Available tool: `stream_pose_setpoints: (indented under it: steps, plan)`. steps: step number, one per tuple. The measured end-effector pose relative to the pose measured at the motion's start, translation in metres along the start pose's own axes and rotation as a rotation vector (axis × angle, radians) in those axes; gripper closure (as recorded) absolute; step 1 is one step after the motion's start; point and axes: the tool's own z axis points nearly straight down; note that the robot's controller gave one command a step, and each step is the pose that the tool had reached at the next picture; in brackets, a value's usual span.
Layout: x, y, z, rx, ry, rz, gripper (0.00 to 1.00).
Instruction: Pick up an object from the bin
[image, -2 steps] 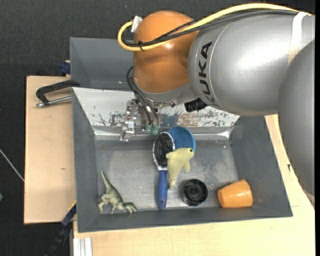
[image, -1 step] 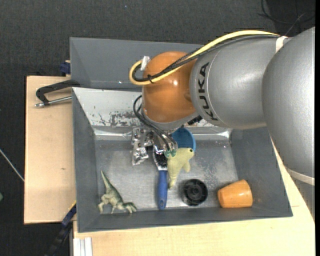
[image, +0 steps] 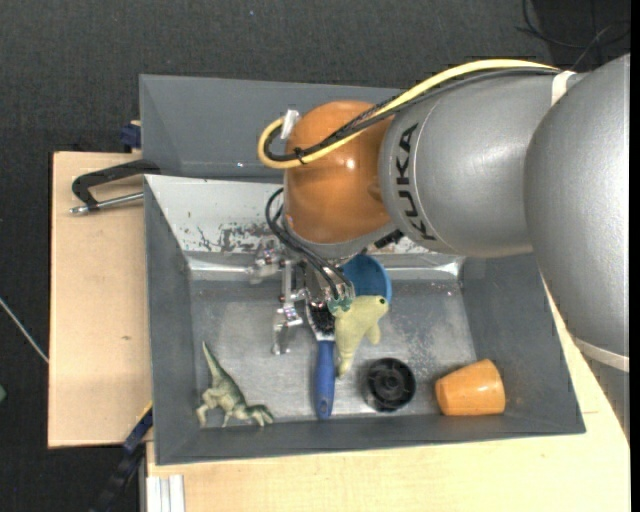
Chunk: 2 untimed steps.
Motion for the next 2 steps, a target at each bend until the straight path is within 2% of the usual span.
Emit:
stream_pose_setpoints:
  steps: [1, 2]
  plan:
    - [0.025, -0.087, 0.037, 0.003, 0.003, -0.118, 0.0]
    - [0.01, -0.092, 0.059, -0.001, 0.006, -0.132, 0.0]
